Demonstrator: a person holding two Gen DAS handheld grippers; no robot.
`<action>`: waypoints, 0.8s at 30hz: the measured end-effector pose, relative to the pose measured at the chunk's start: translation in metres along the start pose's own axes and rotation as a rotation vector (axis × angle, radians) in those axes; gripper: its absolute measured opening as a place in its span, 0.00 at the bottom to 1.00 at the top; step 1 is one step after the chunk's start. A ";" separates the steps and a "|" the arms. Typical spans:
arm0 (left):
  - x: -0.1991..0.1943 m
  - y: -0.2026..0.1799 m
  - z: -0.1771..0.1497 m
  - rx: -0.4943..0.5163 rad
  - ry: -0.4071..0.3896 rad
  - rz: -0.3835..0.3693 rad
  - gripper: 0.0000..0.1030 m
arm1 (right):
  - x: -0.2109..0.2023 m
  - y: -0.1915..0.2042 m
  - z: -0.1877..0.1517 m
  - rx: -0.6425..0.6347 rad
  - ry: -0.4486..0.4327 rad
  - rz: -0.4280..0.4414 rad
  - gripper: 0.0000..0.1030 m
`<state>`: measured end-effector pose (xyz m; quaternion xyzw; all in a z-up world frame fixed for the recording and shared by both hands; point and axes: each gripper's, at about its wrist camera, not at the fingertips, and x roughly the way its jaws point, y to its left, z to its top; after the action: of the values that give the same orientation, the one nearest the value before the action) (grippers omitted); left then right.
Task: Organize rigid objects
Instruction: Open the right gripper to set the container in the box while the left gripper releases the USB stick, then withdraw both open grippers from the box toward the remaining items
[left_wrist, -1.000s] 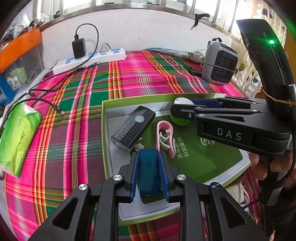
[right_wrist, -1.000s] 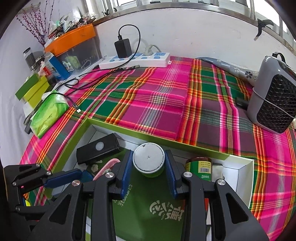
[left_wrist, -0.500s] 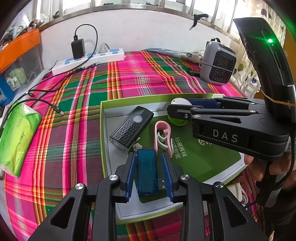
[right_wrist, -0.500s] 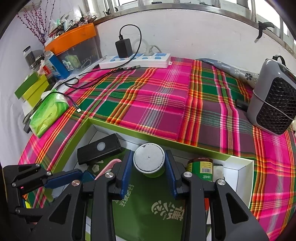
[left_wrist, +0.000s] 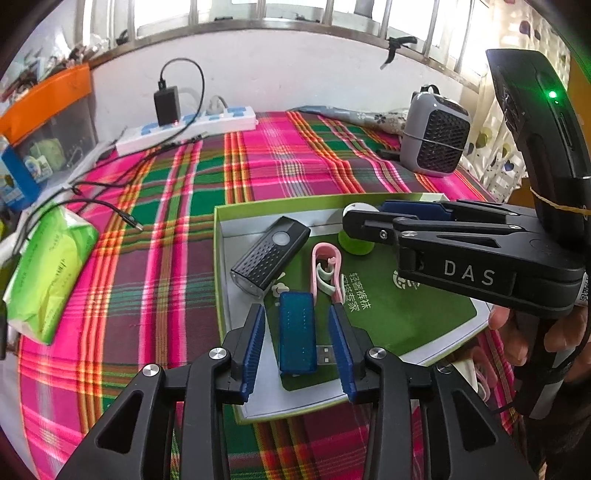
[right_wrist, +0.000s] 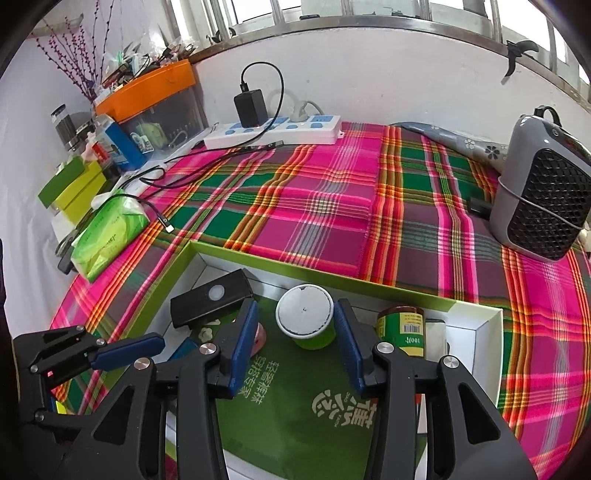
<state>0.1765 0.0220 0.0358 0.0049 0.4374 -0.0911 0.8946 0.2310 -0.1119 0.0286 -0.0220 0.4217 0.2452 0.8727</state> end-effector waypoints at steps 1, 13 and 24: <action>-0.002 0.000 0.000 -0.001 -0.002 -0.003 0.34 | -0.002 0.000 -0.001 0.002 -0.003 0.001 0.43; -0.037 -0.009 -0.015 -0.003 -0.059 -0.021 0.34 | -0.034 0.007 -0.016 0.024 -0.054 0.006 0.43; -0.063 -0.007 -0.046 -0.054 -0.091 -0.050 0.34 | -0.073 0.008 -0.056 0.057 -0.113 -0.051 0.43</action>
<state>0.1016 0.0291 0.0568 -0.0341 0.3987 -0.1019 0.9108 0.1480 -0.1484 0.0486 0.0062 0.3778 0.2117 0.9013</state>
